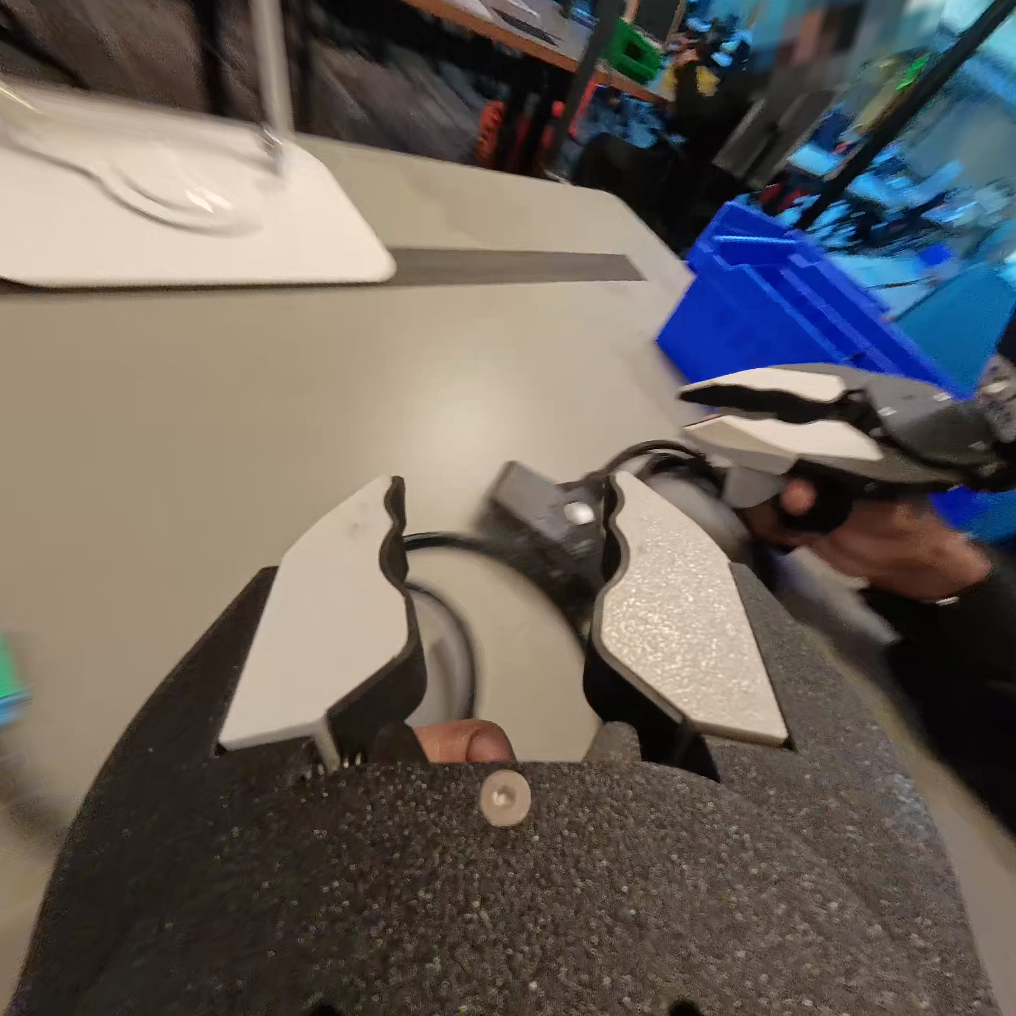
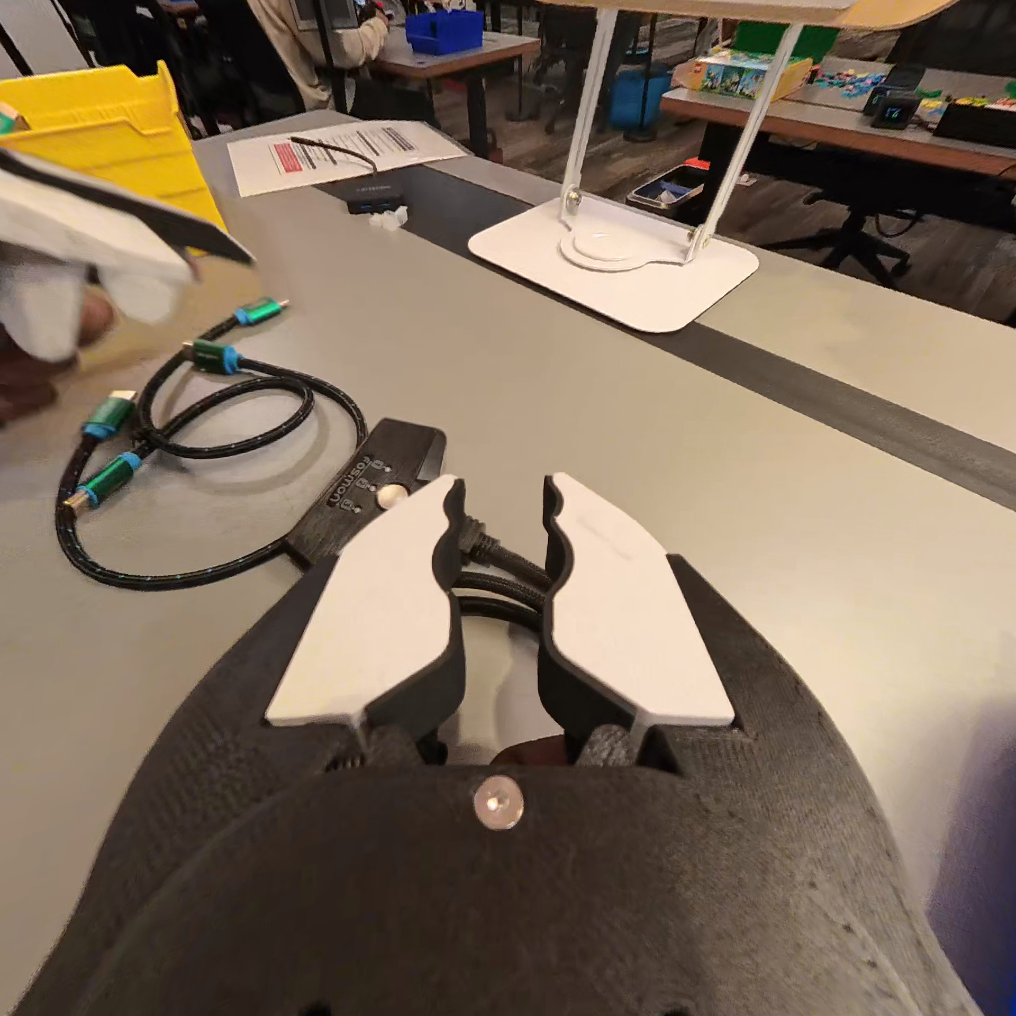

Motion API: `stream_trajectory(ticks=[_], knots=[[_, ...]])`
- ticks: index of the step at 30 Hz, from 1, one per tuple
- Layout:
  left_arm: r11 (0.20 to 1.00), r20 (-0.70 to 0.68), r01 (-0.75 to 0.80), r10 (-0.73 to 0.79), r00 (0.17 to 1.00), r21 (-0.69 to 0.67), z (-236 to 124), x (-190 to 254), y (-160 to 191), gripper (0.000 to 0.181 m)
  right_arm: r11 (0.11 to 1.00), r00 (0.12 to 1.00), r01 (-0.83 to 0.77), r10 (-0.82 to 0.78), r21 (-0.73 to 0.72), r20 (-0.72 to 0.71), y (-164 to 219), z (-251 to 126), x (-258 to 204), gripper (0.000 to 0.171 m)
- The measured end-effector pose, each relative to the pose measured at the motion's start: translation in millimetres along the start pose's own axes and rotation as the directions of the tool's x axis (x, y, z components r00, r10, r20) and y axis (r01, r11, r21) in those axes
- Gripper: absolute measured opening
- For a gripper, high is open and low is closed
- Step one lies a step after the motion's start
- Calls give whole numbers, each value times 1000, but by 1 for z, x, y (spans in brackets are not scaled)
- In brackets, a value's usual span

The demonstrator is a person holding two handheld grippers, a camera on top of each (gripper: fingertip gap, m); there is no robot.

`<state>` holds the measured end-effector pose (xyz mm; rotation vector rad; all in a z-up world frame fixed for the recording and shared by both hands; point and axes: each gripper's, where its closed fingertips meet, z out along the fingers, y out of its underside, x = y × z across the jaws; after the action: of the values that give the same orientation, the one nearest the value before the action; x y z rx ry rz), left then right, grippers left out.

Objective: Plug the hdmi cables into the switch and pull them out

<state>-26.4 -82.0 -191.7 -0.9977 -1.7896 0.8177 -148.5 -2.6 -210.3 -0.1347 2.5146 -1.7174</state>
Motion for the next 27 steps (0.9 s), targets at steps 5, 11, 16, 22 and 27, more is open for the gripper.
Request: stream_trajectory(ticks=[5, 11, 16, 22, 27], knots=[[869, 616, -423, 484, 621, -257, -149, -159, -35, 71, 1000, 1000, 24, -24, -11, 11, 0, 3, -7, 27], [690, 558, -218, 699, 446, -690, -231, -255, -3, 49, 999, 999, 35, -35, -14, 7, -1, 5, -10, 27], [709, 599, -91, 650, 467, -699, -229, -275, -3, 15, 998, 998, 66, -66, -5, -16, -5, 3, -12, 27], [841, 749, 91, 419, 513, -533, -231, -301, -11, 12, 995, 995, 97, -97, -10, -15, -5, 3, -17, 27], [877, 790, -16, 440, 426, -480, -228, -297, -38, 34, 993, 993, 114, -114, -13, -12, -5, 1, -17, 27]])
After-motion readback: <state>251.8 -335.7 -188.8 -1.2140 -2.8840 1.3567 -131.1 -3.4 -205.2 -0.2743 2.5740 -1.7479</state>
